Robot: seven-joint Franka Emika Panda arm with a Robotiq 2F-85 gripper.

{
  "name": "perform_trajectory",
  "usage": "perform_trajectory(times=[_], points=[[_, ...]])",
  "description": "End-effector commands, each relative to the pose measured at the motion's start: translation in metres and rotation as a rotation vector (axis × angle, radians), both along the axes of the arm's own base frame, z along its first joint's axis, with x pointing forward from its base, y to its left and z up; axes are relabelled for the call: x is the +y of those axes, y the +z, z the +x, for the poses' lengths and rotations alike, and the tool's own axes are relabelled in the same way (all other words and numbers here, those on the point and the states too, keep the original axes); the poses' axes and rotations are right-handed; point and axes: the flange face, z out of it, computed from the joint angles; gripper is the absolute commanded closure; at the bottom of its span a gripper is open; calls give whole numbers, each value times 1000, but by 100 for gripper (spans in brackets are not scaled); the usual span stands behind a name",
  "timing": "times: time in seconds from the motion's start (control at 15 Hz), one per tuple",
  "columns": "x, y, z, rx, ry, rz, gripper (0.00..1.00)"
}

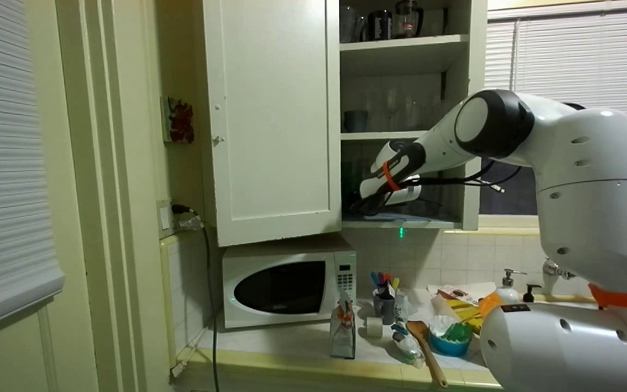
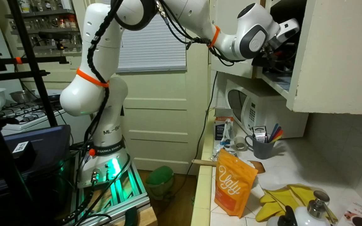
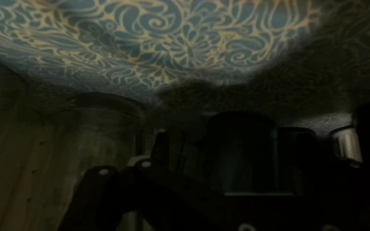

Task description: Put the blue cup on the counter

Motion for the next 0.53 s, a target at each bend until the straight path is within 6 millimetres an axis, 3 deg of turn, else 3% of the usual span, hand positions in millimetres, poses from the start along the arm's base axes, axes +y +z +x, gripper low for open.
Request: perform_trajectory(times=[0.0, 0.47], points=[[-7, -7, 22, 29, -11, 9, 0], [-17, -7, 40, 45, -15, -8, 0]])
